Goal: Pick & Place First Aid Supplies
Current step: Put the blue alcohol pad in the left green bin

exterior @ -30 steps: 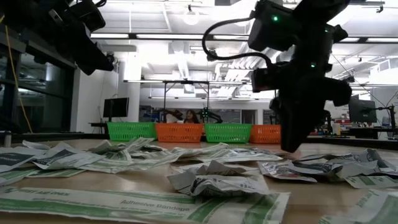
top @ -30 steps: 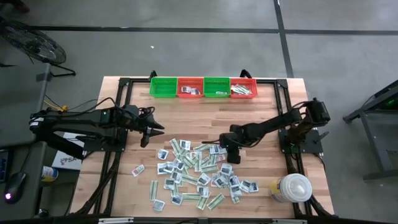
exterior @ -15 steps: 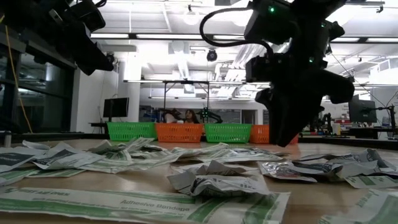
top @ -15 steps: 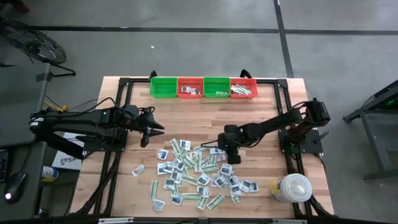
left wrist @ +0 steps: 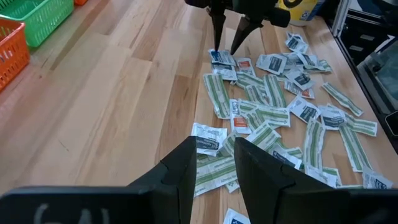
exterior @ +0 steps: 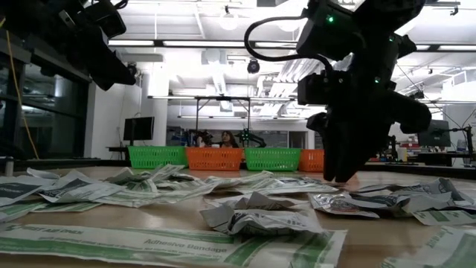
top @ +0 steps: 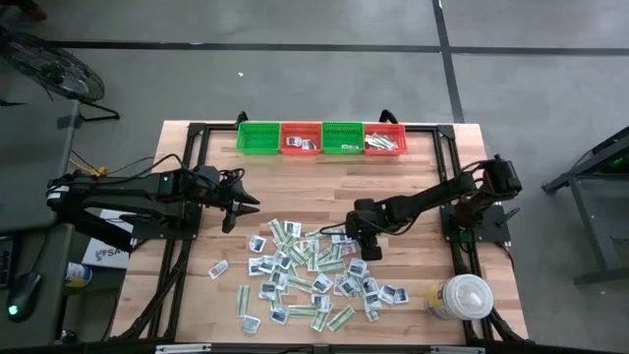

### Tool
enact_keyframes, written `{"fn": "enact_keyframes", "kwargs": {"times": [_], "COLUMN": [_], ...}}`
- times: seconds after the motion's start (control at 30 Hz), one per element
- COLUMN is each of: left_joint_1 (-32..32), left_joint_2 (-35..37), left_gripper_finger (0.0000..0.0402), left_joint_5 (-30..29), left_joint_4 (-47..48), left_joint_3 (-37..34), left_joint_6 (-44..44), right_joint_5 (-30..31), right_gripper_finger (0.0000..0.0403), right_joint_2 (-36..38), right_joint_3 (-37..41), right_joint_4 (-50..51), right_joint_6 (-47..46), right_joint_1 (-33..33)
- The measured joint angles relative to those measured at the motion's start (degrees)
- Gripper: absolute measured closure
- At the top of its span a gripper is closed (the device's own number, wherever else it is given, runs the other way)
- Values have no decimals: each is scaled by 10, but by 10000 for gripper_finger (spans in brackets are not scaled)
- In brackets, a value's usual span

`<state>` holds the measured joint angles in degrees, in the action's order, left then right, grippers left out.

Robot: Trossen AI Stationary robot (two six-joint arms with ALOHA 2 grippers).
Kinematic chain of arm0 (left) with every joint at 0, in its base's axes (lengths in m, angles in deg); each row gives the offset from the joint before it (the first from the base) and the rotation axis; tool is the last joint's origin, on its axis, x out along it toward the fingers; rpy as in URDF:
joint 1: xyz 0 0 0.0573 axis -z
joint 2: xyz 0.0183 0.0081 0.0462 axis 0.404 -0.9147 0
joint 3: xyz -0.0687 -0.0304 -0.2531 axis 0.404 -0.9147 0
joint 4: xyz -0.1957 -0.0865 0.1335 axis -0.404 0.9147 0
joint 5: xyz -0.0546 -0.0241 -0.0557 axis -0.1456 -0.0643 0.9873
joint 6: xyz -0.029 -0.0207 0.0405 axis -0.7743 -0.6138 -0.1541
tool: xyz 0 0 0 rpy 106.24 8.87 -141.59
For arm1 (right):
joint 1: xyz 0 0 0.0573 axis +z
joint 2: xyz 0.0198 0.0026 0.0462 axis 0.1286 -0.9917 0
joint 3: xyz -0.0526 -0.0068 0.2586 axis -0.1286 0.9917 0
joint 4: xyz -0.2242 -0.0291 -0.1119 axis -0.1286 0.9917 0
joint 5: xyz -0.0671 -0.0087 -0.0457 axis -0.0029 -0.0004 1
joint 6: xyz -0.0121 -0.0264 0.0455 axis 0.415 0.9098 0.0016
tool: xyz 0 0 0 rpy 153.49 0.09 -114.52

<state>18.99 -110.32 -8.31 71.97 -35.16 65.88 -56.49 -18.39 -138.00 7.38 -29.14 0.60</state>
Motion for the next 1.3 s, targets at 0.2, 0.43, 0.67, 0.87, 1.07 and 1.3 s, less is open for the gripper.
{"fn": "enact_keyframes", "kwargs": {"times": [0.2,0.43,0.67,0.87,1.07,1.3], "left_joint_1": [0,0,0,0,0,0], "left_joint_2": [0,0,0,0,0,-25], "left_gripper_finger": [294,294,294,294,294,294], "left_joint_5": [0,-1,-3,-6,-7,-36], "left_joint_4": [10,13,15,15,-8,-90], "left_joint_3": [0,0,0,0,0,0], "left_joint_6": [-4,-6,-6,-6,-16,-24], "right_joint_5": [-14,-23,-28,-40,-35,59], "right_gripper_finger": [259,267,340,397,400,402], "right_joint_2": [-33,-53,-54,-54,-34,-13], "right_joint_3": [-2,-4,-5,-5,-13,-89], "right_joint_4": [-16,-17,4,7,28,122], "right_joint_6": [2,-5,-27,-43,-83,-89], "right_joint_1": [-1,-1,-19,-28,-27,-28]}}
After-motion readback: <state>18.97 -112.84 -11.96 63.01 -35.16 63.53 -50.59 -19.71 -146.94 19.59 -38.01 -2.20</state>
